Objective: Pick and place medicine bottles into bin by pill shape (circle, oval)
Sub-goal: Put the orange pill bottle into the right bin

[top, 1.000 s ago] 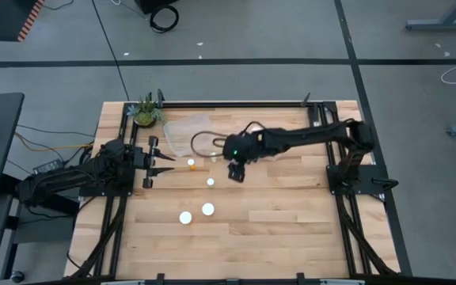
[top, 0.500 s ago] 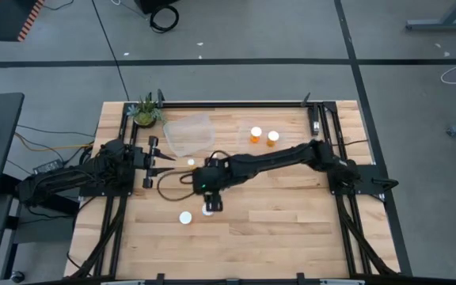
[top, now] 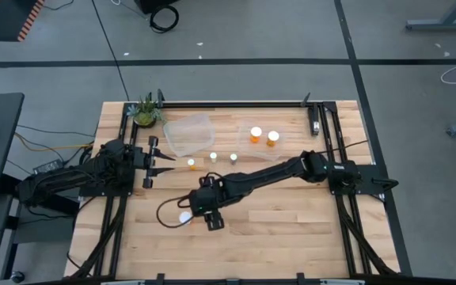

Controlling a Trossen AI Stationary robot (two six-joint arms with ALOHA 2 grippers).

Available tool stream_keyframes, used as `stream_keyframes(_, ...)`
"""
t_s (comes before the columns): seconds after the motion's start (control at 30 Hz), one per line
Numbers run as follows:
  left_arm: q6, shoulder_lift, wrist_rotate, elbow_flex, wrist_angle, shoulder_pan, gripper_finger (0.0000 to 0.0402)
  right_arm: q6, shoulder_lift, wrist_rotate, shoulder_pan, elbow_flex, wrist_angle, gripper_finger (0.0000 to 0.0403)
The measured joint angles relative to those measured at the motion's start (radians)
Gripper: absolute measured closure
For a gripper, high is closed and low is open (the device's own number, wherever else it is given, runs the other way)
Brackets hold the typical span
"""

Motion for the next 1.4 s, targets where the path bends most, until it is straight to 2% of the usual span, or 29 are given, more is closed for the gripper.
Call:
stream_keyframes(0.27, 0.0, 0.0, 0.0, 0.0, 0.002, 0.0, 0.0263, -0.011, -0.004, 0.003, 0.009, -0.042, 0.057, 0.0091)
stream_keyframes(0.57, 0.0, 0.0, 0.0, 0.0, 0.002, 0.0, 0.0258, 0.018, -0.002, -0.001, 0.009, -0.134, 0.107, 0.0087)
stream_keyframes(0.7, 0.0, 0.0, 0.0, 0.0, 0.002, 0.0, 0.0255, 0.026, -0.002, 0.02, 0.009, -0.137, 0.112, 0.01)
stream_keyframes(1.07, 0.0, 0.0, 0.0, 0.0, 0.002, 0.0, 0.0261, 0.034, -0.002, 0.03, 0.003, -0.137, 0.111, 0.0175)
stream_keyframes(1.23, 0.0, 0.0, 0.0, 0.0, 0.002, 0.0, 0.0255, 0.046, -0.014, 0.063, -0.004, -0.137, 0.073, 0.0178)
stream_keyframes(1.4, 0.0, 0.0, 0.0, 0.0, 0.0, 0.0, 0.0254, 0.059, -0.079, 0.131, -0.005, -0.138, 0.024, 0.0174)
